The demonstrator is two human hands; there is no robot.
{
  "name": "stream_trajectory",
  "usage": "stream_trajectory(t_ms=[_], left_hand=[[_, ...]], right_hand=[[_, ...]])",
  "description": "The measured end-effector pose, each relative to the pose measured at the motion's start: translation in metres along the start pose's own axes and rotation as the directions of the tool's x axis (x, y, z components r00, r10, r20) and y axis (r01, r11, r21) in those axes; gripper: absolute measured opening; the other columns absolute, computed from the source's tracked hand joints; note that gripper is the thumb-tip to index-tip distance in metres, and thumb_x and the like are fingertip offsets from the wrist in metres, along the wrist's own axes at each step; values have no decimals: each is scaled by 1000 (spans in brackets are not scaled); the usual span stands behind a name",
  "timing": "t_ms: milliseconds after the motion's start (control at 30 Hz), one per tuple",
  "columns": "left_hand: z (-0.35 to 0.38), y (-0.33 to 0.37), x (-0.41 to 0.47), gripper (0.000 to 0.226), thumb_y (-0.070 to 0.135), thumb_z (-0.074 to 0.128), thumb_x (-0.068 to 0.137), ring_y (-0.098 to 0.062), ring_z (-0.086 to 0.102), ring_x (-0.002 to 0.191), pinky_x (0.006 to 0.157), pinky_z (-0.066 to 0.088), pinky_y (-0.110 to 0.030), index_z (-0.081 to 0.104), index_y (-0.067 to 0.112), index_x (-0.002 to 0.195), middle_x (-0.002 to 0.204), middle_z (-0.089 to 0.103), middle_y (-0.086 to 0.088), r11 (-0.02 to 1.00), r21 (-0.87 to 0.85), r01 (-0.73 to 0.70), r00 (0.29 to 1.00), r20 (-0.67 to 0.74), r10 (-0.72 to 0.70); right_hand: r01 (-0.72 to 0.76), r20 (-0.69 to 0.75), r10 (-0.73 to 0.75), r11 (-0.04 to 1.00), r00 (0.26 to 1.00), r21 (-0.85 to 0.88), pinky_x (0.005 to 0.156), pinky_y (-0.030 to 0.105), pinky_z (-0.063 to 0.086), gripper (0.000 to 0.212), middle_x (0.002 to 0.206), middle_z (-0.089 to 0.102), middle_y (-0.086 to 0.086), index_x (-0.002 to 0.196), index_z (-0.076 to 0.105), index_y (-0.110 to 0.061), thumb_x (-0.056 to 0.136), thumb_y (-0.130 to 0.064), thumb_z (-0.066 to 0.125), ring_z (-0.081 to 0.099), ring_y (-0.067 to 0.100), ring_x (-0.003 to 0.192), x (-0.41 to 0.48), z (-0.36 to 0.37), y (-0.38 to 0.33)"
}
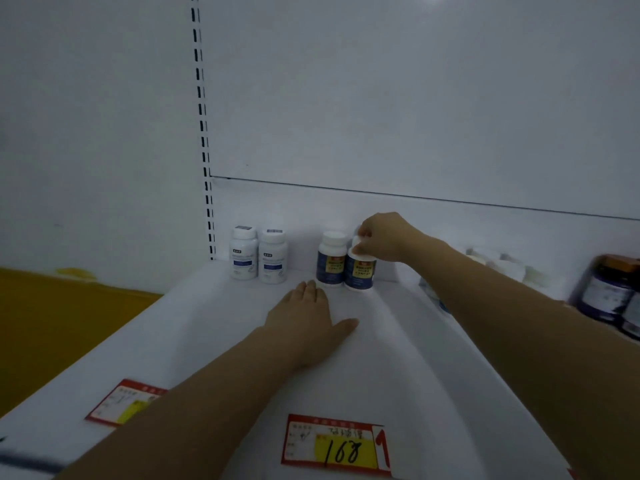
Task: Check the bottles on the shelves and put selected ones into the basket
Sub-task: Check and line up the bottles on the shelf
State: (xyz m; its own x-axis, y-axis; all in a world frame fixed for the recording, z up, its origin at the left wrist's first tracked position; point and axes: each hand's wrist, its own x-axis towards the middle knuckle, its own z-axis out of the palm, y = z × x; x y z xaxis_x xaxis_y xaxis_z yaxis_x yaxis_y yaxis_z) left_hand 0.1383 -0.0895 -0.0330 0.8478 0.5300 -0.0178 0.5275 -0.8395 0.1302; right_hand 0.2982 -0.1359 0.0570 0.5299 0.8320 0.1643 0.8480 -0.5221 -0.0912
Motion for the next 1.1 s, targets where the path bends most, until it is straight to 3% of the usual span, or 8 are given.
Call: stream_trajectory(t_ms=[233,433,567,800,900,1100], left_hand=[[5,-2,-2,86,66,13,91,-20,-6,146,118,-2,-33,-6,5,150,158,-10,-10,999,-15,31,998,58,-30],[6,-2,-3,86,67,13,91,-20,-6,146,117,-2,-33,-7,6,149,158,-10,-9,999,-24,26,998,50,-25],[5,-2,-4,86,67,12,91,-19,-8,146,117,-3,-33,-7,7,149,158,-11,-8,999,-30,24,998,60,-22],[7,-3,-4,86,67,14,91,-19,-7,146,116,-3,-32,-7,7,149,159,-10,-8,998,-54,28,999,47,-26],[6,-3,-3,86,67,14,91,-19,-7,146,116,-3,-33,-7,6,149,158,-10,-9,998,-61,30,998,58,-27],[-4,-1,-1,88,66,19,92,-23,-5,146,117,0,-36,-6,4,149,158,-9,-12,994,-89,57,988,145,-44]], right_hand=[[14,1,-14,999,1000,-39,87,29,41,45,125,58,12,125,56,-6,91,-35,55,52,26,114,1,7,-2],[-5,-21,5,1000,1000,-24,80,26,39,46,129,53,15,130,50,-6,93,-32,55,51,27,116,-1,-6,-13],[86,-90,-87,996,992,-21,84,27,39,47,132,52,12,133,48,-8,95,-34,53,49,26,118,8,-17,-33],[127,43,-121,970,992,-208,87,33,47,37,127,50,16,125,56,-2,99,-25,45,53,29,112,19,10,-60],[141,53,-134,974,990,-178,90,33,46,34,128,52,16,124,58,-2,97,-19,47,52,29,116,17,6,-59],[239,-36,-242,968,970,-83,85,24,35,36,131,51,10,130,56,-14,96,-26,50,46,24,121,-4,-20,-64]])
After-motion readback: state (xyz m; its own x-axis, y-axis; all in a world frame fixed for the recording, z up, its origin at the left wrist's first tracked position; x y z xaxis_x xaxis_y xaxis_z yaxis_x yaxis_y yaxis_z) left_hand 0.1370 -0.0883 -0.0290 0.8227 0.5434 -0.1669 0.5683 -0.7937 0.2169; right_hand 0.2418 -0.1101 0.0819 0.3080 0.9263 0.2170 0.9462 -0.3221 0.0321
